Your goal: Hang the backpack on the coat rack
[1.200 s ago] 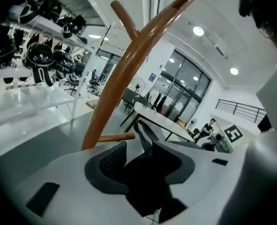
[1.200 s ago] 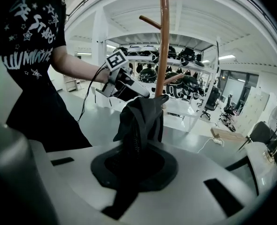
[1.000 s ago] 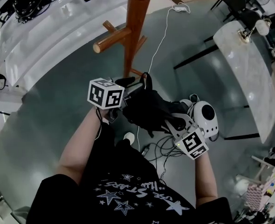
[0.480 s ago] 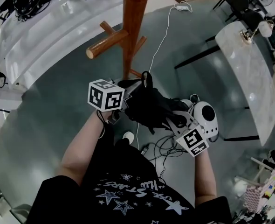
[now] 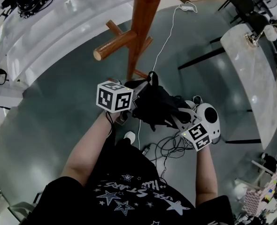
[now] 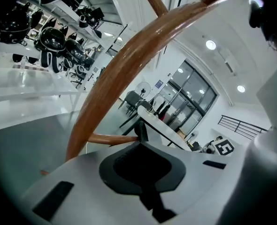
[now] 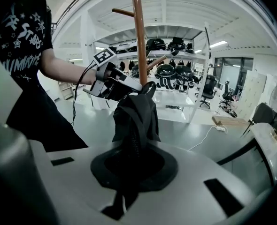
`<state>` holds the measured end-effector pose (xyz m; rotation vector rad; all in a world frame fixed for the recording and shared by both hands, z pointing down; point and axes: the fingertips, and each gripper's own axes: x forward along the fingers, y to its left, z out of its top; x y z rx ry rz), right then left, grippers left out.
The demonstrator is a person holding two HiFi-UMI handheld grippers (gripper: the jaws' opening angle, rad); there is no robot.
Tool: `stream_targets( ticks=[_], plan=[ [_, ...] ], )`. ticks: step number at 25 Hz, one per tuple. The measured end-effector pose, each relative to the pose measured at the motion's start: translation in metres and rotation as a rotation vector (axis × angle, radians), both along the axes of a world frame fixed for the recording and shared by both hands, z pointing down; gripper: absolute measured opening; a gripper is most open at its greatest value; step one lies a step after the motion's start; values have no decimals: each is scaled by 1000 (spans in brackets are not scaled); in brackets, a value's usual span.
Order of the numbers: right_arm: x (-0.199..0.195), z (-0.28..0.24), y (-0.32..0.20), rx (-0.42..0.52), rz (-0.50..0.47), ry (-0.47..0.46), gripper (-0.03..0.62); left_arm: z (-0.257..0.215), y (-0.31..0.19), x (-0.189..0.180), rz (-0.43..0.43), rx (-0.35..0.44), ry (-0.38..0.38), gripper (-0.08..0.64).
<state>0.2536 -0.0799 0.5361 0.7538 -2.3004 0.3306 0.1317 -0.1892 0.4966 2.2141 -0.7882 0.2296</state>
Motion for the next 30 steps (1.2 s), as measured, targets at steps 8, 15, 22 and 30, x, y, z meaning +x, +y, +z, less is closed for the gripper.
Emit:
stream_targets(
  ticks=[8,15,22,30],
  plan=[
    [8,22,-11,-33,28,-12,18,14,0,-2,-22,-6,-12,15],
    [11,35,-26,-57,69,-29,18,18,-5,-3,-33,3,-22,15],
    [-2,42,-40,-52,58,-20,19,24,-13,-18,-77,-6,-28,15],
    [-4,57,-55,-73,107,-30,20,31,-18,-22,-88,-8,-34,15]
  ],
)
